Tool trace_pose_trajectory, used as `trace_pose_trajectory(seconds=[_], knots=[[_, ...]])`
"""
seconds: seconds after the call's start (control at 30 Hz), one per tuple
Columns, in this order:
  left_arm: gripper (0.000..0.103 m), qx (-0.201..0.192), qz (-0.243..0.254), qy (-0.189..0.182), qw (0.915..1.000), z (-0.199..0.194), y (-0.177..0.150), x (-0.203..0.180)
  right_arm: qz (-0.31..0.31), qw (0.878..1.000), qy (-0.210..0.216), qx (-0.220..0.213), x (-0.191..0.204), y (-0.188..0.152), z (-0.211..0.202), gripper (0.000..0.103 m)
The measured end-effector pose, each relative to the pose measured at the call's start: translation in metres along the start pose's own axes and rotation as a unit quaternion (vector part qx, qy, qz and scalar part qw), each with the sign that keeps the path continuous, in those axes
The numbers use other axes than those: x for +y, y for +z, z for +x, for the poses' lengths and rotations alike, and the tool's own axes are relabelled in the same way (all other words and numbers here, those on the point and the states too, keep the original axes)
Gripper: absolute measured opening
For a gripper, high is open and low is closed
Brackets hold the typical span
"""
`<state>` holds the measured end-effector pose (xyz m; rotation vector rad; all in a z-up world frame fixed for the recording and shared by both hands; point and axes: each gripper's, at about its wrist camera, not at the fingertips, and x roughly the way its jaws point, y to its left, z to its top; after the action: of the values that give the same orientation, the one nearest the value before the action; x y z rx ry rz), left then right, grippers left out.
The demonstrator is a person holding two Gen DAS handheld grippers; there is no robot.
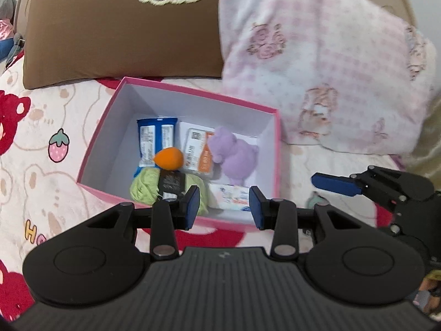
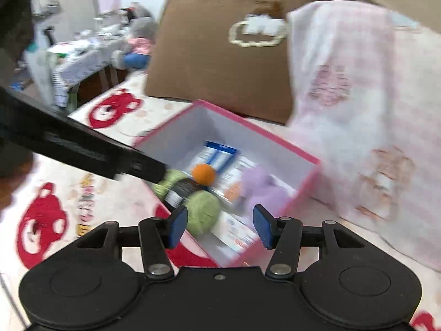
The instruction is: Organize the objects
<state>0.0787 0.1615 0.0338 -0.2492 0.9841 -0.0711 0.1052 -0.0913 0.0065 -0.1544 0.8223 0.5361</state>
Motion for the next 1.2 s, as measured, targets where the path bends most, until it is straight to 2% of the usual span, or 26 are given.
trace_pose_trajectory(seconds=[0.07, 0.13, 0.3, 0.43, 0.5, 0.73, 0.9, 1.2], knots=[[0.037, -0.009, -0.007, -0.017, 0.9998, -0.015, -0.006, 0.0, 0.022, 1.0, -0.016, -0.006, -0.004, -0.008, -0.014, 0.059], [0.037, -0.018, 0.0, -0.017, 0.9997, -0.028, -0.013, -0.003, 0.04, 0.999, -0.019, -0.01, -0.007, -0.015, -0.027, 0.063], [0.039, -0.022, 0.024, -0.003, 0.9995, -0.05, -0.032, -0.014, 0.053, 0.997, -0.048, -0.018, -0.002, -0.03, -0.051, 0.067], [0.041, -0.05, 0.052, 0.034, 0.9968, -0.07, -0.046, -0.026, 0.062, 0.996, -0.059, -0.027, 0.004, -0.041, -0.071, 0.069], [0.041, -0.054, 0.057, 0.04, 0.9961, -0.075, -0.052, -0.03, 0.065, 0.995, -0.071, -0.033, 0.006, -0.047, -0.08, 0.07], [0.045, -0.037, 0.058, 0.021, 0.9974, -0.068, -0.074, -0.042, 0.13, 0.984, -0.109, -0.051, -0.005, -0.078, -0.109, 0.078], [0.049, -0.027, 0.069, 0.012, 0.9972, -0.057, -0.091, -0.054, 0.165, 0.975, -0.144, -0.045, -0.009, -0.104, -0.111, 0.079], [0.056, -0.029, 0.082, 0.016, 0.9961, -0.036, -0.111, -0.073, 0.186, 0.971, -0.146, -0.028, -0.003, -0.127, -0.106, 0.08]])
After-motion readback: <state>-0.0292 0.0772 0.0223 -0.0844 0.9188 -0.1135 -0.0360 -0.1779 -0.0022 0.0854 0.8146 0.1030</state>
